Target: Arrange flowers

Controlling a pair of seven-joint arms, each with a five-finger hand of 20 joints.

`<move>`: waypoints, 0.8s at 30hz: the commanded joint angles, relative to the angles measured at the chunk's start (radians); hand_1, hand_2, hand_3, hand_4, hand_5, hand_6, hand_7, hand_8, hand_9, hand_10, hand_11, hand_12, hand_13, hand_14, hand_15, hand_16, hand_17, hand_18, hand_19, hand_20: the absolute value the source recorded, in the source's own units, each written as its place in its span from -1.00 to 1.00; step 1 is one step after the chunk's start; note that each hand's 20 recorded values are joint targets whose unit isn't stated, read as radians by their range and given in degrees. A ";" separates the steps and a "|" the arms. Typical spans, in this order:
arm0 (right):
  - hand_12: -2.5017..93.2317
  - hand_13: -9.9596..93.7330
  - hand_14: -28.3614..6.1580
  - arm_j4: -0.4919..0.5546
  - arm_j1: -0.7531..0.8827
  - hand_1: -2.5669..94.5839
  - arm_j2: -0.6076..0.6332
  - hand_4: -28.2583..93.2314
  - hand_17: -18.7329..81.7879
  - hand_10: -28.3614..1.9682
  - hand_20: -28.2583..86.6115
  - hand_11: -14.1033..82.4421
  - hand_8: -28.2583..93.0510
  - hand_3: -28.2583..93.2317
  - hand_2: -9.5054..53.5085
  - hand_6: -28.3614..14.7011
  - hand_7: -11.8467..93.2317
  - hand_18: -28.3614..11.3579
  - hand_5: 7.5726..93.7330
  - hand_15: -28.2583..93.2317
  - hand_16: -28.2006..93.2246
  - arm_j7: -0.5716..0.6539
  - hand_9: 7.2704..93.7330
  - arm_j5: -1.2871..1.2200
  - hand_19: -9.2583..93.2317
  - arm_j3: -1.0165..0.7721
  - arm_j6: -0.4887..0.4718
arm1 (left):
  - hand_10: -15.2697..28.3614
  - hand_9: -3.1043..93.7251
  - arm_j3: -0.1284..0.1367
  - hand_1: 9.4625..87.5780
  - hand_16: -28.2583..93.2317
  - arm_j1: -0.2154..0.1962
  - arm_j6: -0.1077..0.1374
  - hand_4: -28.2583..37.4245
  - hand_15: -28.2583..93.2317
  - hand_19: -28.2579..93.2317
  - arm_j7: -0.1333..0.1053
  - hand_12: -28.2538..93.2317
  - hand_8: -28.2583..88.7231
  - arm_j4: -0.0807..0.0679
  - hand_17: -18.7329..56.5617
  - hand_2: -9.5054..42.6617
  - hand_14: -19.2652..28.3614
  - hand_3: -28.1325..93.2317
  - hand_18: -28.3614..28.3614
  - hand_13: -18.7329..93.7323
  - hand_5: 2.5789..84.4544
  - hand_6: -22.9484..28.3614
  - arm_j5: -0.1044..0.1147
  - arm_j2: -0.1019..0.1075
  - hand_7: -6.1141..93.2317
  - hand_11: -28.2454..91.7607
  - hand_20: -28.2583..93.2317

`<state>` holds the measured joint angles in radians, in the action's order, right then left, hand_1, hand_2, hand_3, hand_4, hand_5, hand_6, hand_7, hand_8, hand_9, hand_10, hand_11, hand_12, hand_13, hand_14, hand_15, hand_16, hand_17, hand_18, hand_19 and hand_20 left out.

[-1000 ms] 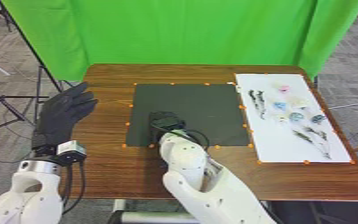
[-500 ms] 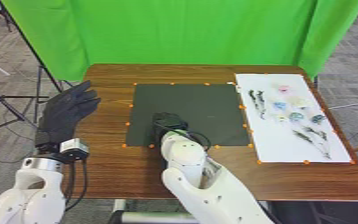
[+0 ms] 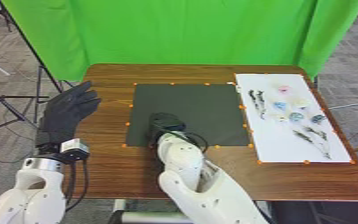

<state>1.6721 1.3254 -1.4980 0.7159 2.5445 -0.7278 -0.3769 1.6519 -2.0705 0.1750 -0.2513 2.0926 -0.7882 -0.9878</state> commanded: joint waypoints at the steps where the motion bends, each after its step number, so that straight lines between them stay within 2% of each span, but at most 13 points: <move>1: -0.35 0.77 0.21 0.022 -0.066 -0.31 0.059 -0.86 0.40 -0.19 0.03 0.37 -0.63 0.68 -0.82 0.02 -0.15 -0.88 0.73 0.70 -0.06 0.032 0.74 0.045 1.00 0.048 -0.027 | 0.64 -0.21 0.038 -0.60 -0.80 -0.052 0.004 -0.68 0.46 0.49 0.005 -0.42 -0.67 0.021 -0.74 -0.40 0.96 0.81 0.84 -0.27 -0.06 0.31 -0.005 -0.007 -0.64 -0.01 -0.59; 5: -0.35 0.71 0.13 0.048 -0.064 -0.40 0.060 -0.85 0.35 -0.33 -0.02 0.37 -0.63 0.66 -0.73 -0.06 -0.15 -0.95 0.66 0.71 -0.07 0.009 0.65 0.113 1.00 0.043 -0.081 | 0.64 -0.22 0.048 -0.60 -0.80 -0.070 0.010 -0.68 0.46 0.49 0.006 -0.42 -0.67 0.031 -0.74 -0.40 0.96 0.80 0.84 -0.27 -0.06 0.31 -0.004 -0.007 -0.65 -0.01 -0.59; 8: -0.36 0.65 0.01 0.069 -0.112 -0.46 0.090 -0.83 0.29 -0.50 -0.10 0.37 -0.63 0.64 -0.68 -0.19 -0.20 -0.99 0.59 0.71 -0.08 0.036 0.57 0.118 1.00 0.082 -0.100 | 0.64 -0.21 0.050 -0.60 -0.80 -0.079 0.022 -0.68 0.46 0.49 -0.020 -0.42 -0.67 0.034 -0.74 -0.40 0.97 0.80 0.84 -0.27 -0.06 0.31 0.010 0.011 -0.64 -0.01 -0.59; 10: -0.37 0.60 -0.09 0.097 -0.113 -0.51 0.094 -0.83 0.25 -0.62 -0.16 0.35 -0.63 0.62 -0.63 -0.28 -0.24 -1.00 0.55 0.72 -0.10 0.004 0.50 0.130 1.00 0.069 -0.117 | 0.65 -0.22 0.070 -0.60 -0.80 -0.120 0.040 -0.68 0.46 0.49 -0.040 -0.42 -0.67 0.051 -0.74 -0.40 0.97 0.80 0.84 -0.27 -0.06 0.31 0.015 0.016 -0.64 -0.01 -0.59; 11: -0.37 0.57 -0.16 0.117 -0.134 -0.54 0.116 -0.82 0.23 -0.68 -0.21 0.34 -0.62 0.60 -0.57 -0.32 -0.27 -1.00 0.53 0.72 -0.11 0.013 0.47 0.111 0.99 0.081 -0.108 | 0.65 -0.21 0.076 -0.60 -0.80 -0.137 0.054 -0.68 0.46 0.49 -0.059 -0.42 -0.67 0.056 -0.74 -0.40 0.96 0.80 0.84 -0.27 -0.06 0.31 0.030 0.033 -0.64 -0.01 -0.59; 12: -0.37 0.55 -0.20 0.139 -0.129 -0.55 0.122 -0.82 0.22 -0.72 -0.24 0.33 -0.62 0.59 -0.55 -0.35 -0.29 -1.00 0.52 0.72 -0.11 -0.014 0.45 0.121 0.99 0.065 -0.119 | 0.65 -0.21 0.093 -0.60 -0.80 -0.163 0.060 -0.68 0.46 0.49 -0.062 -0.42 -0.67 0.066 -0.74 -0.40 0.96 0.80 0.84 -0.27 -0.06 0.31 0.033 0.032 -0.64 -0.01 -0.59; 13: -0.38 0.53 -0.26 0.168 -0.140 -0.57 0.144 -0.83 0.20 -0.77 -0.29 0.32 -0.61 0.58 -0.52 -0.39 -0.32 -1.00 0.51 0.71 -0.13 -0.019 0.43 0.093 0.98 0.063 -0.129 | 0.65 -0.21 0.104 -0.60 -0.80 -0.185 0.070 -0.68 0.46 0.49 -0.077 -0.42 -0.67 0.072 -0.74 -0.40 0.96 0.80 0.84 -0.27 -0.06 0.31 0.040 0.038 -0.64 -0.01 -0.59; 14: -0.40 0.48 -0.35 0.193 -0.143 -0.58 0.164 -0.83 0.18 -0.88 -0.43 0.26 -0.60 0.57 -0.50 -0.44 -0.35 -1.00 0.47 0.70 -0.16 -0.032 0.38 0.079 0.98 0.055 -0.125 | 0.65 -0.21 0.120 -0.60 -0.80 -0.214 0.078 -0.69 0.46 0.49 -0.090 -0.42 -0.67 0.081 -0.74 -0.40 0.96 0.80 0.84 -0.27 -0.06 0.31 0.046 0.038 -0.64 -0.01 -0.59; 16: -0.44 0.43 -0.43 0.251 -0.149 -0.59 0.234 -0.83 0.16 -0.99 -0.60 0.17 -0.59 0.57 -0.47 -0.50 -0.40 -1.00 0.43 0.68 -0.19 -0.059 0.34 0.050 0.99 0.044 -0.069 | 0.65 -0.21 0.141 -0.60 -0.80 -0.250 0.085 -0.69 0.46 0.49 -0.101 -0.42 -0.67 0.093 -0.74 -0.40 0.96 0.80 0.84 -0.27 -0.06 0.31 0.051 0.032 -0.65 -0.01 -0.59; 18: -0.45 0.40 -0.44 0.311 -0.144 -0.58 0.281 -0.82 0.16 -1.00 -0.64 0.12 -0.58 0.57 -0.45 -0.53 -0.43 -1.00 0.39 0.68 -0.20 -0.043 0.32 -0.047 0.98 -0.004 -0.081 | 0.65 -0.21 0.158 -0.60 -0.80 -0.280 0.095 -0.70 0.46 0.49 -0.118 -0.42 -0.67 0.100 -0.74 -0.41 0.96 0.80 0.84 -0.27 -0.06 0.31 0.060 0.035 -0.65 -0.01 -0.59; 20: -0.46 0.38 -0.46 0.361 -0.144 -0.58 0.371 -0.82 0.15 -1.00 -0.69 0.08 -0.58 0.58 -0.44 -0.53 -0.45 -1.00 0.37 0.67 -0.21 -0.039 0.30 -0.111 0.99 -0.024 -0.010 | 0.64 -0.21 0.170 -0.61 -0.80 -0.305 0.104 -0.71 0.46 0.49 -0.133 -0.42 -0.67 0.109 -0.74 -0.41 0.96 0.80 0.84 -0.27 -0.06 0.31 0.067 0.038 -0.65 -0.01 -0.59; 21: -0.47 0.37 -0.47 0.386 -0.123 -0.58 0.397 -0.82 0.15 -1.00 -0.70 0.05 -0.58 0.59 -0.43 -0.53 -0.45 -1.00 0.35 0.67 -0.21 -0.042 0.30 -0.128 0.99 -0.063 -0.020 | 0.64 -0.21 0.170 -0.61 -0.80 -0.310 0.107 -0.71 0.46 0.49 -0.137 -0.42 -0.67 0.109 -0.74 -0.41 0.96 0.80 0.84 -0.27 -0.06 0.31 0.072 0.045 -0.65 -0.01 -0.59; 24: -0.49 0.36 -0.50 0.432 -0.087 -0.56 0.508 -0.82 0.15 -1.00 -0.71 0.01 -0.59 0.61 -0.43 -0.53 -0.48 -1.00 0.31 0.66 -0.22 -0.023 0.28 -0.228 0.99 -0.126 0.073 | 0.65 -0.21 0.174 -0.62 -0.80 -0.340 0.128 -0.73 0.46 0.49 -0.167 -0.42 -0.67 0.117 -0.74 -0.40 0.96 0.79 0.84 -0.27 -0.06 0.31 0.092 0.067 -0.65 -0.01 -0.59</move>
<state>2.0091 1.1952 -1.2450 0.6659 2.4359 -0.7075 -0.4422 1.8241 -2.3376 0.2590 -0.3724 2.1992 -0.7352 -0.9533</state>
